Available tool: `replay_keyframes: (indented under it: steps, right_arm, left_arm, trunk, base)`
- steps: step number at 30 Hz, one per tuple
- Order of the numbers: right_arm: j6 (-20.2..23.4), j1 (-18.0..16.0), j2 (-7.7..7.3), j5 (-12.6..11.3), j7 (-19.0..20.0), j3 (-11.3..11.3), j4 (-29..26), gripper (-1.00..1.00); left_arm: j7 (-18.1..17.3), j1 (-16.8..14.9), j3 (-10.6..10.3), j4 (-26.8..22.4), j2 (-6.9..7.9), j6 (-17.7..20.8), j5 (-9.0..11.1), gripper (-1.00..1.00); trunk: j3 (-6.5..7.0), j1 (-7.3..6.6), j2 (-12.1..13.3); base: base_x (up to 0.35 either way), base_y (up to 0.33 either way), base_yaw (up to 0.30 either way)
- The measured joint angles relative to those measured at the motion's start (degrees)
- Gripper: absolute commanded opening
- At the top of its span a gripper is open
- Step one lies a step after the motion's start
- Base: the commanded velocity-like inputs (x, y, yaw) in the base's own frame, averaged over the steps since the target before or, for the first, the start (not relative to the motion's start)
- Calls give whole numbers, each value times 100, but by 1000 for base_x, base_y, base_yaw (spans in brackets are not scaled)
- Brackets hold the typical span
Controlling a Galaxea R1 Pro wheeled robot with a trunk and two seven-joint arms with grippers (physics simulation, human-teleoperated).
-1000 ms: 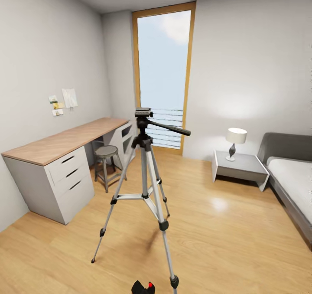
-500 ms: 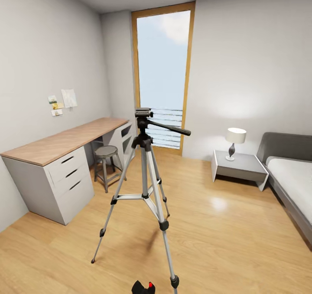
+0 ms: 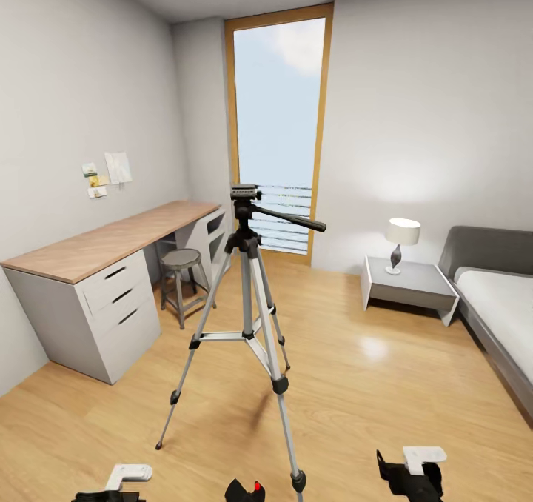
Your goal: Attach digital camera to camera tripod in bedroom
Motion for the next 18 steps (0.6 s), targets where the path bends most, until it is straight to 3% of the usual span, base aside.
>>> replay_keyframes:
  steps: [4,8,12,13,18]
  right_arm:
    - [324,-181,5,-5,18,-86,-51,100]
    - [392,-234,13,-3,27,-125,131,100]
    - [347,-250,15,-4,32,-141,279,100]
    - [208,-256,14,-4,31,-147,380,100]
    - [-1,-259,15,0,31,-145,459,100]
  left_arm:
    - [-19,-150,-25,301,-59,-123,-4,100]
    - [1,-197,-37,671,-276,-638,-5,100]
    - [6,-211,-42,1077,-367,-1150,-7,100]
    - [-6,-215,-48,1405,-402,-1540,-6,100]
    - [-16,-220,-51,1660,-416,-1828,-8,100]
  trunk:
    - [-2,0,-1]
    - [-2,0,-1]
    - [-2,0,-1]
    - [-3,0,-1]
    - [-2,0,-1]
  base:
    - [0,0,0]
    - [0,0,0]
    - [0,0,0]
    - [0,0,0]
    - [0,0,0]
